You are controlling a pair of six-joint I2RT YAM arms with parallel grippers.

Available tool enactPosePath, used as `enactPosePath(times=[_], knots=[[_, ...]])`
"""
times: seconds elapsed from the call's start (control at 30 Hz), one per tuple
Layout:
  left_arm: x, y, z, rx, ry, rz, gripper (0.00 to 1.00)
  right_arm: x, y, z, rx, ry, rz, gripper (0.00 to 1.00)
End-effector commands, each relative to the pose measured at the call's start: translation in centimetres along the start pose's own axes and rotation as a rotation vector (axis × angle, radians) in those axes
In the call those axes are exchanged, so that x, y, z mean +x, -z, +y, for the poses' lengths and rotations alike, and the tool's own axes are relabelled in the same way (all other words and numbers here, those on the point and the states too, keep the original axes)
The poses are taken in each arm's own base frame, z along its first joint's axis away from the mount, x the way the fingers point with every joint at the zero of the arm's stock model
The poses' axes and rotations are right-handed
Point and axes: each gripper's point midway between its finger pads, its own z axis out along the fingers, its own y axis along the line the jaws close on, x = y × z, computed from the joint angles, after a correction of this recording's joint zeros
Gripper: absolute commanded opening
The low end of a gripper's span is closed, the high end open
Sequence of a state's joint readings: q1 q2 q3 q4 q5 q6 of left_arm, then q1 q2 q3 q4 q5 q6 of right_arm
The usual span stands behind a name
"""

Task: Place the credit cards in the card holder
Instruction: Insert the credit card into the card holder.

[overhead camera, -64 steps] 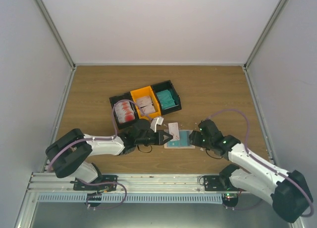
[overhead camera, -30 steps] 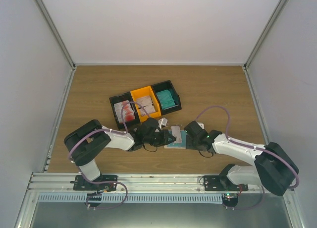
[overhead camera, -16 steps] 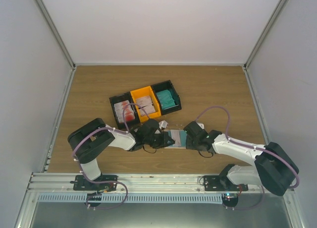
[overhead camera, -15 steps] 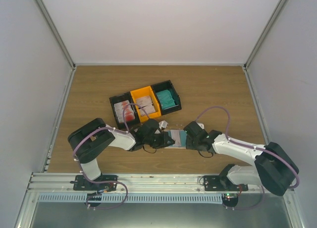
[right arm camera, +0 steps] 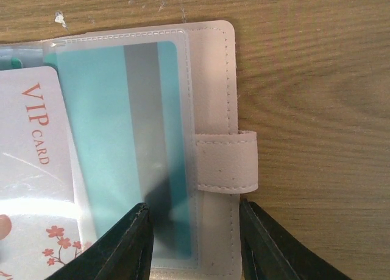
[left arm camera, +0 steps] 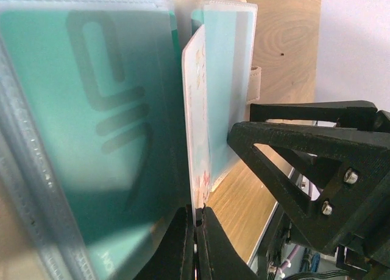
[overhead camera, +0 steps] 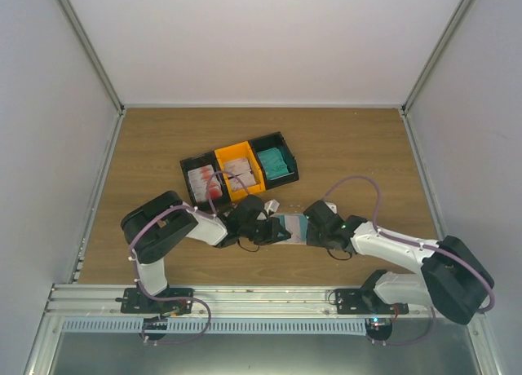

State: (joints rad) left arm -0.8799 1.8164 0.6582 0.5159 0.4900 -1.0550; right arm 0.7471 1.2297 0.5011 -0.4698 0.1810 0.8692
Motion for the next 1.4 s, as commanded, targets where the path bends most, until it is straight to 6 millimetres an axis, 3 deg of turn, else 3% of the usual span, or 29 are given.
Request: enactPosePath(times=[0.0,0.47,0.73,0.93,1.37], knots=[[-0.7,-0.6,-0.4,0.022,-0.029,-0.008,0.00,2.1,-0.4,-0.9,0.013,0.013,0.061,0.40],[-0.5,-1.8,0.0,0.017,-0.013,0.033,0.00,1.4,0.4,0.3,-0.063,0.001,0.028,0.44],[0.3,-0.7,1.3,-0.005,0.100,0.009,0.00,1.6,0.2,-0.7,-0.013,-0.037,0.030,0.42],[0.4,-0.7,1.0,0.006,0.113,0.021,0.00,1.8,-0.1,-0.9,0.003,-0.041,0.040,0.41],[0.2,-2.6,0.3,0.014,0.023,0.100,0.00,1.1,0.0,1.7,-0.169,-0.056,-0.002,0.49]])
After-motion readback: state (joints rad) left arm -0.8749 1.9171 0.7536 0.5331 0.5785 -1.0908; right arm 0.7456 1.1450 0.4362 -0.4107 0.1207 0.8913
